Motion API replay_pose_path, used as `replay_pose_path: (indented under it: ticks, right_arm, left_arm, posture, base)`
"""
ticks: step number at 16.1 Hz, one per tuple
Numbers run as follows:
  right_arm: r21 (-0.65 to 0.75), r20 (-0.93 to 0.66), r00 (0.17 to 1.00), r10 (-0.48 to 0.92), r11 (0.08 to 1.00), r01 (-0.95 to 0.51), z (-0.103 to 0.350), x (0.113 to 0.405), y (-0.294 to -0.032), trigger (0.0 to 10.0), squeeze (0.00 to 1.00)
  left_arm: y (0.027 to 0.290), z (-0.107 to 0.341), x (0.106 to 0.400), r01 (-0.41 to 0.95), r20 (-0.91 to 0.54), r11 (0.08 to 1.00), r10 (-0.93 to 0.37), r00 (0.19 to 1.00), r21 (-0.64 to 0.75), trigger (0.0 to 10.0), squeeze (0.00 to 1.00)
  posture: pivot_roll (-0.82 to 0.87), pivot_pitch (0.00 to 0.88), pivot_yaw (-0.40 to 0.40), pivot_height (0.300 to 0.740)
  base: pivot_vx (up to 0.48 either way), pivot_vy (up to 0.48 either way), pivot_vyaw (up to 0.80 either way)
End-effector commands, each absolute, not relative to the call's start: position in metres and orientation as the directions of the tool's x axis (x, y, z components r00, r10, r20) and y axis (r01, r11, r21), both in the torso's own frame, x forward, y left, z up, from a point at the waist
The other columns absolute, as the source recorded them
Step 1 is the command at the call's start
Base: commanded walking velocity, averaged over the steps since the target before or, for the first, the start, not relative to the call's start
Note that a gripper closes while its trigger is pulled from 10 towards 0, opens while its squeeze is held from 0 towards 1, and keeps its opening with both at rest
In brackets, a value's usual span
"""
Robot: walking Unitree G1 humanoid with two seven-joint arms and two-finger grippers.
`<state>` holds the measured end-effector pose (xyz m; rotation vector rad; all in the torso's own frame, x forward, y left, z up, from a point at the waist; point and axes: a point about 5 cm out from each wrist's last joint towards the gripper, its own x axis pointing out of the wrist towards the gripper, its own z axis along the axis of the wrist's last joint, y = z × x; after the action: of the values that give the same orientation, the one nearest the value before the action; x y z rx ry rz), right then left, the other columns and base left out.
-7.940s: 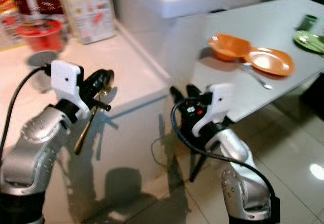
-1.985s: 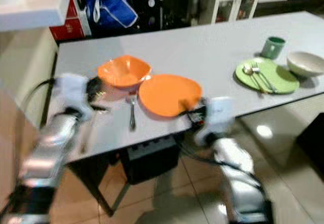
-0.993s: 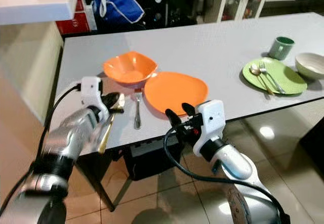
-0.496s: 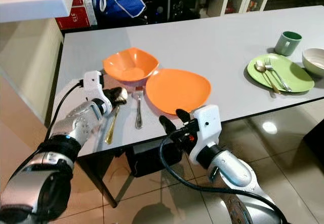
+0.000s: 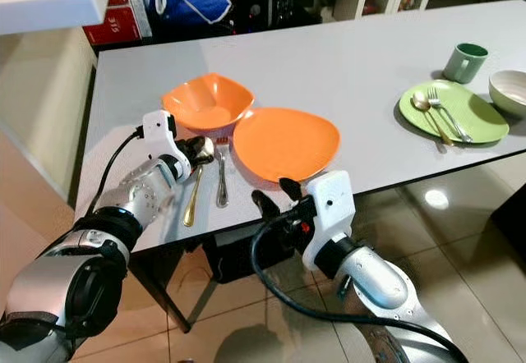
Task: Setting the table
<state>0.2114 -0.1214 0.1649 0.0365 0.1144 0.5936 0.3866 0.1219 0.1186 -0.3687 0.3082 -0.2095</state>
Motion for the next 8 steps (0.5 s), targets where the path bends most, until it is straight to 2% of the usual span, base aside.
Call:
replay_pose_path:
  ticks: [1,8]
  right_arm:
    - [0.052,-0.106,0.818,0.565,0.825,-0.563,0.1664,0.2074,-0.1202,10.0,0.00]
    - [0.059,-0.099,0.829,0.551,0.835,-0.548,0.1723,0.2028,-0.1211,10.0,0.00]
  left_arm:
    - [0.1234,0.1243,0.3898,0.143,-0.247,0.923,-0.241,0.938,-0.358,10.0,0.00]
    - [0.1322,0.1192,0.3884,0.099,-0.240,0.904,-0.214,0.947,-0.416,10.0,0.00]
  posture:
    - [-0.17,0.091,0.065,0.740]
    - [-0.18,0.121,0.054,0.740]
  base:
    - [0.000,0.000,0.00]
    - [0.000,0.000,0.00]
